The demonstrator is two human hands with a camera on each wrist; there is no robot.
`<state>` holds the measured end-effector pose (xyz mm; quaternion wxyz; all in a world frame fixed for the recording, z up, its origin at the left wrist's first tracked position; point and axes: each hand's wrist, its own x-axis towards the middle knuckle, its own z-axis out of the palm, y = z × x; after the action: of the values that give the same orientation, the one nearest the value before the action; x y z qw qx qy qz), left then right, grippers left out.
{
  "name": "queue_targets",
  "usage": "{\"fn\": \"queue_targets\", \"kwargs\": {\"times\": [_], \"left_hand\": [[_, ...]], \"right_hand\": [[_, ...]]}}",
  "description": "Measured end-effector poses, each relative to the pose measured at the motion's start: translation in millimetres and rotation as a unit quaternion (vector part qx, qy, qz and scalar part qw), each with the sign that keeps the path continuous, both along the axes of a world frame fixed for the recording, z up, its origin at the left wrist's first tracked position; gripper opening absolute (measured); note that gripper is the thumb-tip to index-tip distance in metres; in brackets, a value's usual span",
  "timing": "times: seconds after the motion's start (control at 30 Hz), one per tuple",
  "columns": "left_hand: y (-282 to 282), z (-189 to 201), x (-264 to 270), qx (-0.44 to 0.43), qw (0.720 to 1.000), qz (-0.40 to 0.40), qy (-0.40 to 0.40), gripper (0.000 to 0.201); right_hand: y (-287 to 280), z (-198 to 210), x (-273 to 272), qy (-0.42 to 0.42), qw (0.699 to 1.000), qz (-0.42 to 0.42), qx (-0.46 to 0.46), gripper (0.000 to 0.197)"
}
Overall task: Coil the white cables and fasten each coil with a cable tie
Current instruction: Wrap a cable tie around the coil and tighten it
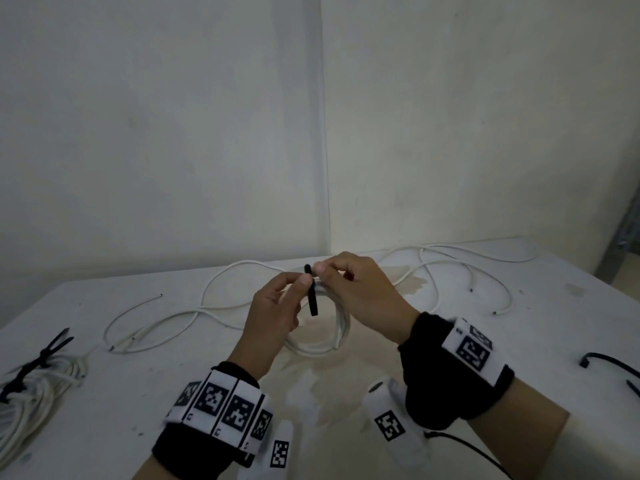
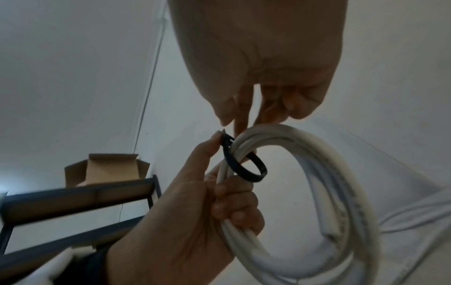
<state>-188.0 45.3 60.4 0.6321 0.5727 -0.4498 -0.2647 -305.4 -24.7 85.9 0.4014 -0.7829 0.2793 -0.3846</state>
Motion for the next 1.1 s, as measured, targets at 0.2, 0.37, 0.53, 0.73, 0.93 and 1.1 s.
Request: {"fn": "queue_targets", "kwargs": {"times": [0.2, 0.37, 0.53, 0.73, 0.93, 1.1], "left_hand": [[2, 2, -4, 0.030, 0.999, -0.023, -0.021, 0.024], [1, 7, -14, 0.050, 0.998, -0.034, -0.017, 0.022], [1, 8, -14, 0.055, 0.998, -0.030, -0.018, 0.024], [3, 6, -14, 0.050, 0.998, -0.023, -0.040, 0.015], [3, 9, -21, 0.036, 0.998, -0.018, -0.056, 0.018], [5, 9, -24, 0.047, 0.998, -0.032, -0.042, 0.015]], "right_hand": [[-3, 1, -4, 0.017, 0.999, 0.049, 0.007, 0.023], [-8, 8, -4, -0.009, 0.999, 0.029, -0.014, 0.027], [-8, 9, -3, -0.066, 0.997, 0.025, 0.031, 0.026], [-5, 4, -7, 0.008, 0.999, 0.049, -0.007, 0.035], [-6, 22, -4, -0.035, 0.998, -0.023, -0.051, 0.030], [-4, 27, -5, -0.076, 0.997, -0.006, 0.004, 0.026]]}}
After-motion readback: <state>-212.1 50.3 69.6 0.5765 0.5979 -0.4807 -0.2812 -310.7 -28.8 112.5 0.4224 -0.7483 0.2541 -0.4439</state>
